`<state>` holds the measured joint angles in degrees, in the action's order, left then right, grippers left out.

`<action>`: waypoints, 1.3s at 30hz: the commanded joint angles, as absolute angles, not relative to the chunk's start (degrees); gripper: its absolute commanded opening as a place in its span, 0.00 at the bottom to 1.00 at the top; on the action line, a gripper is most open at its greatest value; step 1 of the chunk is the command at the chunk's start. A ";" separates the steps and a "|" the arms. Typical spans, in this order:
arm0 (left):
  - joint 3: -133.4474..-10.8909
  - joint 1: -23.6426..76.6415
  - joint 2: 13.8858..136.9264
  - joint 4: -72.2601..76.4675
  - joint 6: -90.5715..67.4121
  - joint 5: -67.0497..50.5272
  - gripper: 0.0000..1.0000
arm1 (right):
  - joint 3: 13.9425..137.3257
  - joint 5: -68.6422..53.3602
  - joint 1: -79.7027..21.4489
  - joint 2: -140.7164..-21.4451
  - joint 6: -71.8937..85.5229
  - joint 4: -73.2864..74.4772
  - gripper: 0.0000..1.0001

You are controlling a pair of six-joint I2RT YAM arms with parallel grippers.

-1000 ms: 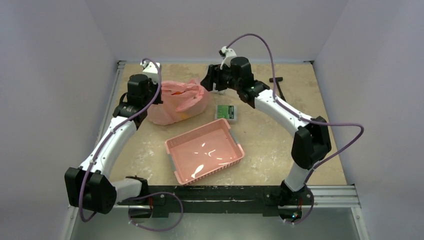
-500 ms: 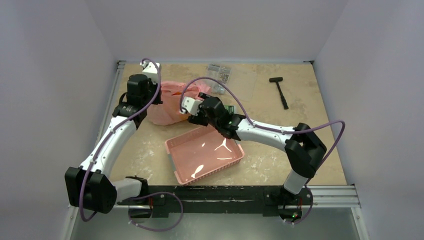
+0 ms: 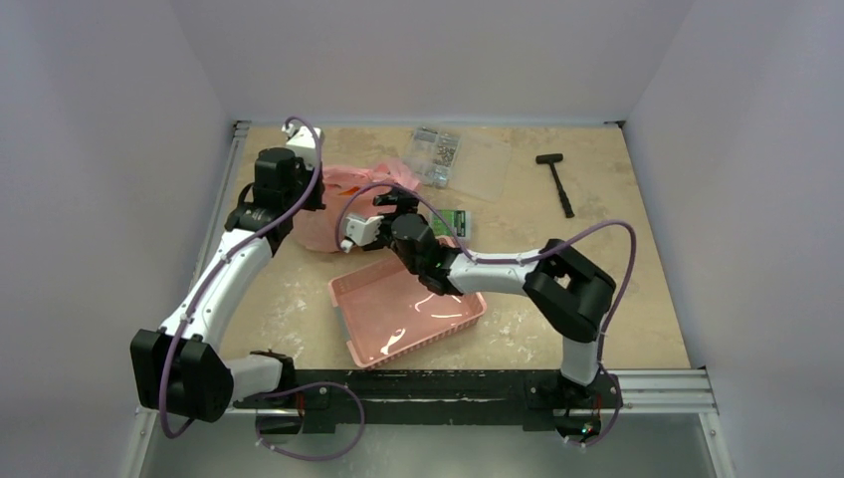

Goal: Take the fake fruits out of the plastic bag

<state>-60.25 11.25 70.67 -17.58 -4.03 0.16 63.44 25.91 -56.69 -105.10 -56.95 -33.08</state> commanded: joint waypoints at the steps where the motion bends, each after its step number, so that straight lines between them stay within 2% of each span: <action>1: -62.96 10.72 71.43 -16.94 -4.83 -2.86 0.00 | 68.11 28.76 -57.13 -106.61 -59.56 -41.95 0.77; 2: -63.20 10.63 71.76 -17.15 -4.77 -2.90 0.00 | 68.93 28.89 -57.13 -106.73 -58.47 -41.89 0.73; 5: -63.69 10.55 72.60 -17.74 -4.60 -2.99 0.00 | 69.06 25.42 -57.09 -105.12 -54.01 -40.17 0.36; 9: -63.76 10.46 72.72 -18.03 -4.10 -3.07 0.00 | 70.82 19.49 -56.49 -102.02 -44.64 -31.29 0.00; 14: -62.53 10.44 70.74 -17.50 -1.88 -4.14 0.00 | 69.79 8.40 -52.98 -98.29 -33.61 -26.00 0.00; 19: -57.10 10.44 65.29 -14.70 -2.38 -3.45 0.29 | 66.40 -4.72 -45.55 -95.03 -18.10 -28.59 0.00; 27: -63.79 11.75 63.46 -25.04 -16.85 -0.49 0.49 | 68.01 -15.19 -42.44 -95.93 -8.47 -29.82 0.00; 36: -62.71 35.05 58.89 -24.41 -10.84 30.75 0.58 | 72.95 -25.47 -40.58 -98.02 -2.10 -26.40 0.00; 39: -64.06 42.61 61.05 -23.65 -10.15 43.09 0.71 | 72.29 -25.57 -40.60 -96.89 -1.59 -26.73 0.00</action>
